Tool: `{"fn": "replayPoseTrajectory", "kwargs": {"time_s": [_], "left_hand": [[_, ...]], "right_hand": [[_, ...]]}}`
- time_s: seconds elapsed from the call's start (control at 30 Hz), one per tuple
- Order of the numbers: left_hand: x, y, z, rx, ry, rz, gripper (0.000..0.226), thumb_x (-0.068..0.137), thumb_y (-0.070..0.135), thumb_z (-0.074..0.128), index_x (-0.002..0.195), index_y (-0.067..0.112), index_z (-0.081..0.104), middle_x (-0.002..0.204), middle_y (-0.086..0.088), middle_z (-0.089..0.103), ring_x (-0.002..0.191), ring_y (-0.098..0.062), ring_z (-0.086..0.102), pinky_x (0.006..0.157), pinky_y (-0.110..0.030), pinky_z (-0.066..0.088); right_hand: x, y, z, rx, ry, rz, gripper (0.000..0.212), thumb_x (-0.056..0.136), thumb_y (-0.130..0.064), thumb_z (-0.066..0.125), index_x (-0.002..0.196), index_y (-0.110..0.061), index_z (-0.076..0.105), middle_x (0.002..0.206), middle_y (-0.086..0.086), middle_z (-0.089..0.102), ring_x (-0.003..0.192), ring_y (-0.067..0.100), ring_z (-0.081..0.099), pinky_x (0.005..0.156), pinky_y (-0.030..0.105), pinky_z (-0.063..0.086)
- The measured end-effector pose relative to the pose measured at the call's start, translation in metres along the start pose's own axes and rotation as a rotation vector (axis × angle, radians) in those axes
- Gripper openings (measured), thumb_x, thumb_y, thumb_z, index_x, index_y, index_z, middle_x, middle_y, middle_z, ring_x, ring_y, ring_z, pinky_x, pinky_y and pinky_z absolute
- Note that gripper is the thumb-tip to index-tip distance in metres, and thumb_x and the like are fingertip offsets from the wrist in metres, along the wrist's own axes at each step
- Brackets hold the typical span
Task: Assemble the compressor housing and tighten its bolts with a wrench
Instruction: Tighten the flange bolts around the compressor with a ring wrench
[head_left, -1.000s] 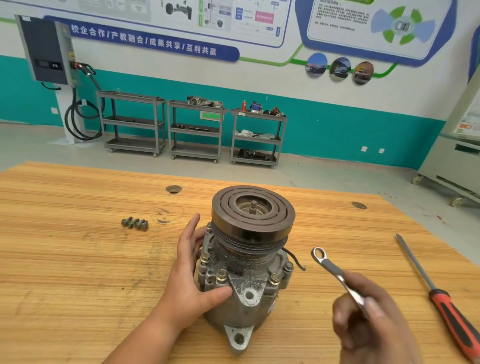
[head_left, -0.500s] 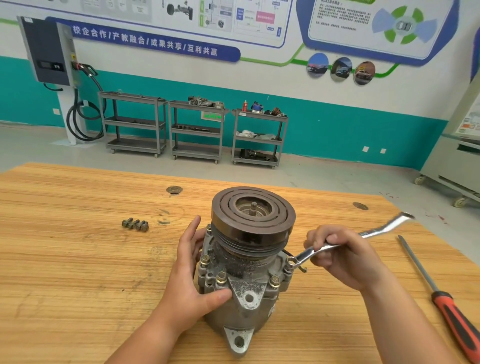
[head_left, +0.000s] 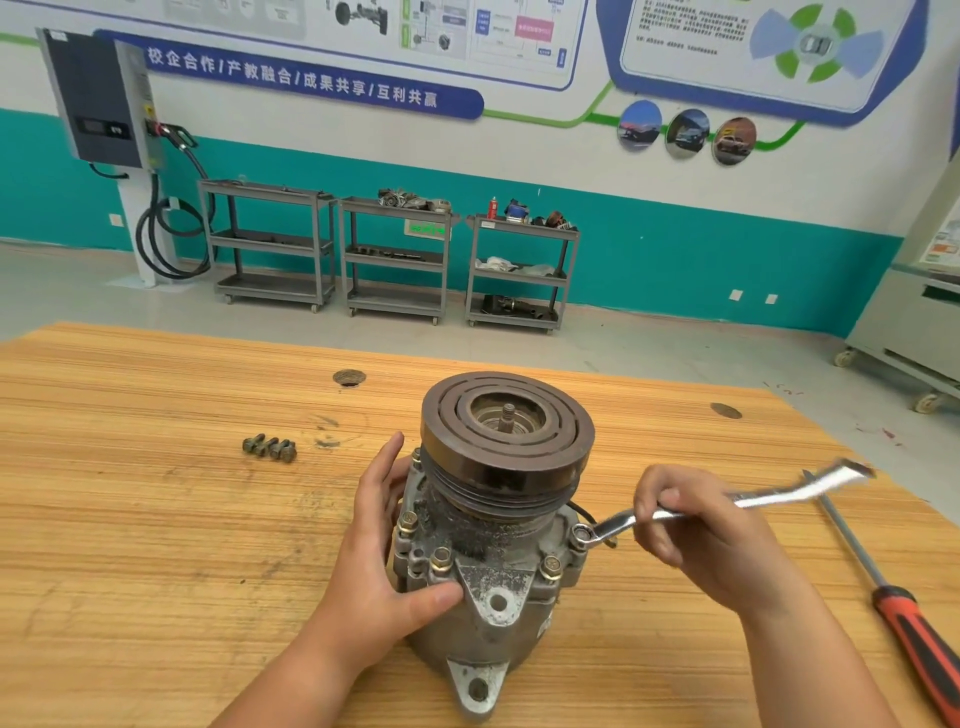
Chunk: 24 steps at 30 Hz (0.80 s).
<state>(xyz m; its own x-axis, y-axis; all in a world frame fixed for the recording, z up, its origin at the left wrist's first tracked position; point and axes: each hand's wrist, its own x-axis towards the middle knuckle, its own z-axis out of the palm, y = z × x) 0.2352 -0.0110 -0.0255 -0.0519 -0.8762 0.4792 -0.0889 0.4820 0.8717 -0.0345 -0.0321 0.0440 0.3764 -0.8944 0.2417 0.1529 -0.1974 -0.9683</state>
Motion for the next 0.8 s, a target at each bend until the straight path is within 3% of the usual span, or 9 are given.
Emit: {"fn": "replayPoseTrajectory", "kwargs": {"time_s": [0.1,0.23,0.3,0.47,0.57,0.67,0.8], "left_hand": [[0.0,0.0,0.0,-0.006,-0.002,0.001,0.122,0.046,0.086,0.068,0.147,0.041,0.015,0.139,0.023,0.039,0.128,0.01,0.039,0.092,-0.004,0.037],[0.001,-0.001,0.0,-0.012,-0.01,0.011,0.122,0.047,0.085,0.068,0.147,0.042,0.014,0.138,0.027,0.04,0.13,0.005,0.04,0.094,-0.007,0.038],[0.001,-0.001,0.0,-0.021,-0.009,0.012,0.12,0.047,0.084,0.069,0.146,0.043,0.016,0.136,0.029,0.041,0.129,0.006,0.041,0.094,-0.007,0.039],[0.001,0.0,0.001,-0.02,-0.005,0.013,0.116,0.046,0.084,0.07,0.143,0.047,0.018,0.134,0.027,0.043,0.126,0.004,0.044,0.093,-0.008,0.04],[0.001,0.001,0.001,-0.015,-0.005,0.012,0.114,0.046,0.083,0.07,0.142,0.051,0.018,0.134,0.026,0.043,0.125,0.006,0.045,0.092,-0.007,0.04],[0.001,0.001,0.001,-0.031,-0.008,-0.006,0.115,0.043,0.083,0.071,0.141,0.053,0.018,0.134,0.026,0.042,0.124,0.008,0.045,0.091,-0.006,0.041],[0.001,0.001,0.0,-0.022,-0.015,0.004,0.117,0.045,0.083,0.071,0.143,0.047,0.018,0.131,0.031,0.043,0.124,0.008,0.044,0.09,-0.006,0.04]], "right_hand": [[-0.023,-0.001,0.016,-0.046,0.171,-0.028,0.026,0.072,-0.013,0.045,0.061,-0.012,0.068,0.043,0.008,0.05,0.039,0.012,0.042,0.041,0.016,0.035],[-0.045,0.011,0.062,0.03,0.594,-0.132,0.034,0.08,-0.009,0.04,0.054,-0.015,0.062,0.039,0.005,0.043,0.035,0.011,0.034,0.034,0.014,0.028],[-0.052,0.016,0.09,0.018,0.707,-0.171,0.026,0.076,-0.013,0.041,0.056,-0.011,0.057,0.036,0.007,0.043,0.031,0.009,0.033,0.032,0.012,0.026],[-0.06,0.023,0.137,-0.042,0.648,-0.209,0.016,0.068,-0.018,0.046,0.072,-0.003,0.052,0.05,0.018,0.06,0.033,0.013,0.048,0.034,0.008,0.031],[-0.062,0.009,0.13,0.098,0.647,-0.225,0.022,0.061,-0.013,0.049,0.079,0.0,0.051,0.056,0.02,0.065,0.033,0.013,0.049,0.032,0.009,0.031],[-0.062,-0.01,0.106,0.174,0.621,-0.259,0.01,0.057,-0.028,0.065,0.065,-0.025,0.071,0.051,0.015,0.061,0.034,0.008,0.044,0.033,0.006,0.025],[-0.054,-0.022,0.064,0.043,0.508,-0.175,0.028,0.06,-0.018,0.046,0.065,-0.018,0.074,0.045,0.007,0.049,0.041,0.006,0.035,0.038,0.015,0.023]]}}
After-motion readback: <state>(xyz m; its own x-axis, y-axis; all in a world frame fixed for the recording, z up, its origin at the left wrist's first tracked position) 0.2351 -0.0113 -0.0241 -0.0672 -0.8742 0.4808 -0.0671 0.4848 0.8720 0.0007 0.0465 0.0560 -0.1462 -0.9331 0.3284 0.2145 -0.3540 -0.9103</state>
